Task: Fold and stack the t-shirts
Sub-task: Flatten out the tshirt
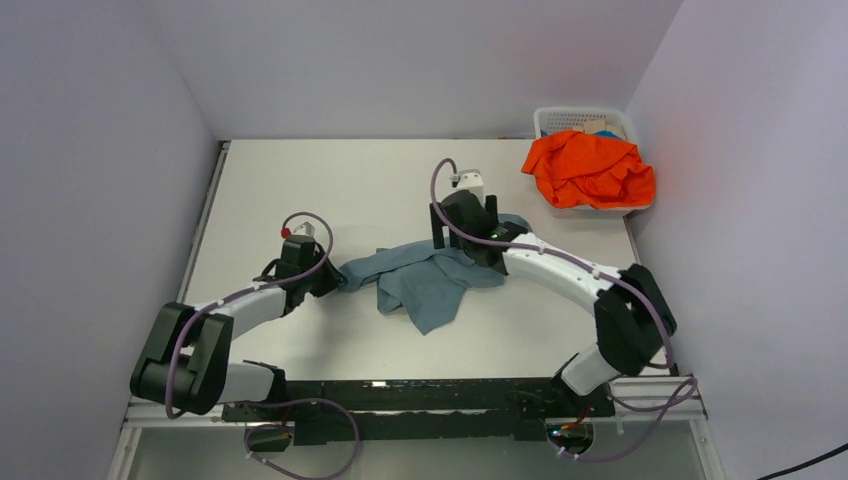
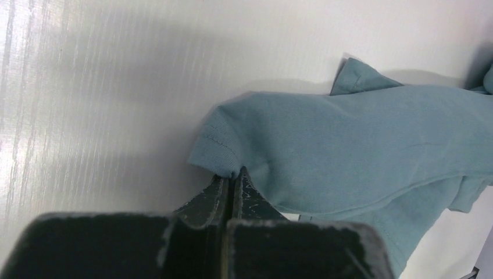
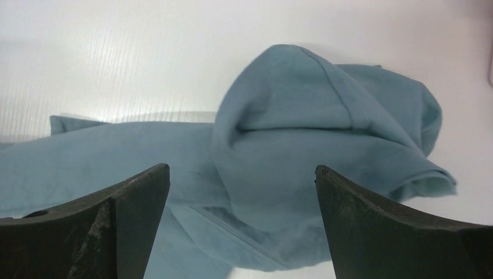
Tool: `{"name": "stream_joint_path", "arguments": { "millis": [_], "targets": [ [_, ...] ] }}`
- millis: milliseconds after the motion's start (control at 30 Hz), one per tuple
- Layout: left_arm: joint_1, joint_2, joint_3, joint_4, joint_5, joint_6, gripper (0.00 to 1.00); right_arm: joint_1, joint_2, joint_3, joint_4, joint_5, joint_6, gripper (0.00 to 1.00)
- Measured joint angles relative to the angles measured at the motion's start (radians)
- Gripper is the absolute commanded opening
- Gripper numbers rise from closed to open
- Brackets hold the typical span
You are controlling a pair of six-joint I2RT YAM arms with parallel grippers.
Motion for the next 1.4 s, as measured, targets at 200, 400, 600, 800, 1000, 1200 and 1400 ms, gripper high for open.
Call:
{"name": "stream_joint_path", "arguments": {
  "millis": [200, 400, 600, 800, 1000, 1200, 1400],
  "targets": [
    [0.000, -0.093, -0.003, -0.043, -0.011, 0.005, 0.00, 0.042, 0.196, 0.143, -0.077, 0.092, 0.091, 0.76],
    [0.000, -0.139, -0.005, -0.066, -0.021, 0.010, 0.00, 0.042, 0.285, 0.193, -0.192, 0.190, 0.195, 0.40],
    [0.000, -0.152, -0.007, -0.084, -0.039, 0.011, 0.00, 0.040, 0.251, 0.165, -0.252, 0.317, 0.295, 0.00],
    [0.000, -0.228, -0.006, -0.138, -0.088, 0.011, 0.00, 0.017, 0.058, 0.039, -0.251, 0.373, 0.307, 0.00],
    [-0.002, -0.362, 0.080, -0.188, -0.117, 0.032, 0.00, -0.042, -0.201, -0.043, -0.169, 0.333, 0.204, 0.00],
    [-0.002, -0.515, 0.227, -0.182, -0.158, 0.079, 0.00, -0.066, -0.454, -0.053, -0.052, 0.272, 0.075, 0.00],
    [-0.002, -0.660, 0.365, -0.204, -0.230, 0.153, 0.00, -0.069, -0.559, 0.066, -0.017, 0.217, -0.051, 0.00]
  ]
}}
